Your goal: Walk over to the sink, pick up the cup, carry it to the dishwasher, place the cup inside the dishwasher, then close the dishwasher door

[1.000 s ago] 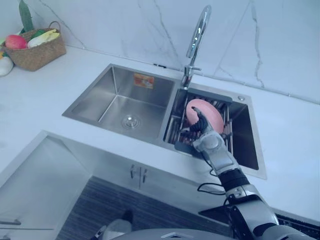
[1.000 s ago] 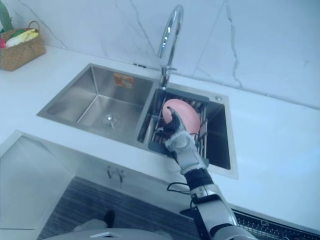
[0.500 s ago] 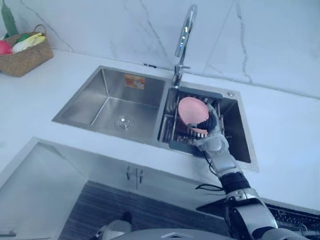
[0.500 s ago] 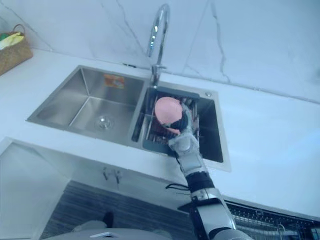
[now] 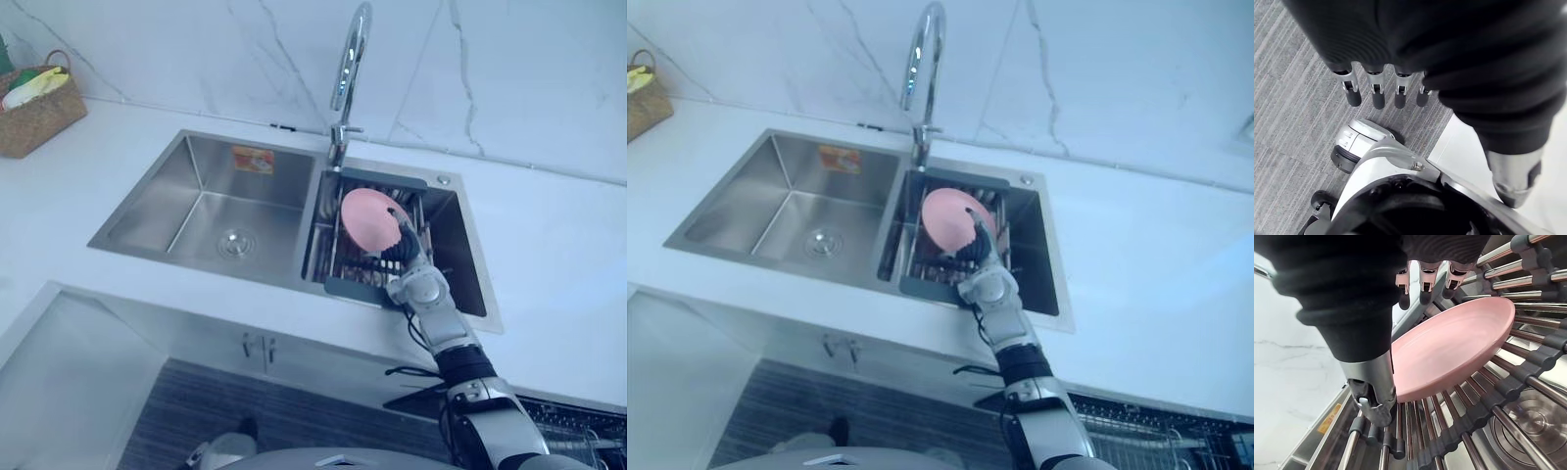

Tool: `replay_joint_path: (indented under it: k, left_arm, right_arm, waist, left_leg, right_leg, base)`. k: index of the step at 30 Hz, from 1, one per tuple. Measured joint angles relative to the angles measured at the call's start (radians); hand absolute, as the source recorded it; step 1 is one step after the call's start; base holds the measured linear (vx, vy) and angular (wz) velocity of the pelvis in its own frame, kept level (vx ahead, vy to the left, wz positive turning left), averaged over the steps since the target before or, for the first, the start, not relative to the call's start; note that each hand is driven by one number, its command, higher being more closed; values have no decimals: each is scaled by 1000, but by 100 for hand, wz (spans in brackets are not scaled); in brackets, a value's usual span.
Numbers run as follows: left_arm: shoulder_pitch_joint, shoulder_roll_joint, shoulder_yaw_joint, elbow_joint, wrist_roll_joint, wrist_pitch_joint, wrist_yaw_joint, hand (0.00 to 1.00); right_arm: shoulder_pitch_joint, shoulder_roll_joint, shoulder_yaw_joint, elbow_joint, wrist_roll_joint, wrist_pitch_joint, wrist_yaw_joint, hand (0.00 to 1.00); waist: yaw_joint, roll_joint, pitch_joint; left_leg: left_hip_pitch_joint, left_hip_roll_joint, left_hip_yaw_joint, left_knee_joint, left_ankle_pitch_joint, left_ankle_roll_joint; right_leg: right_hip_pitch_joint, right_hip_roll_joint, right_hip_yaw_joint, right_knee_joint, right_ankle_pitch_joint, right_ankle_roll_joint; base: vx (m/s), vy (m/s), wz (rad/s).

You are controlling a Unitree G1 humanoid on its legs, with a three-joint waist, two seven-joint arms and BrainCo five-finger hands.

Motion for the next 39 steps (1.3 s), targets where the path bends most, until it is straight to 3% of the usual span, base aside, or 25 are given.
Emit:
replay_joint_path:
  k: [8, 21, 39]
  left_arm:
    - [1, 1, -6, 0, 0, 1, 0, 0]
    - [1, 3, -17, -3, 0, 12, 0, 0]
    - [-1, 5, -39, -12, 88, -3, 29, 0]
  right_arm:
    - [-1, -14, 4, 7, -8, 7, 44, 0]
    - [-75, -25, 78, 116, -65, 82, 48, 0]
    - [-151, 0, 79, 212, -105, 151, -137, 0]
  waist:
    - [1, 0, 0]
    - [20, 6, 3]
    - [49, 7, 4]
  left_leg:
    - [-2, -1, -22, 0, 11, -1]
    - [-13, -2, -50, 0, 27, -3]
    - [-23, -5, -76, 0, 36, -6]
  right_leg:
    - [0, 0, -23, 6, -5, -4]
    - [4, 0, -51, 7, -6, -9]
    - [7, 0, -75, 7, -7, -11]
  base:
    - [-32, -11, 9]
    - [-37, -9, 6]
    - [-10, -3, 3]
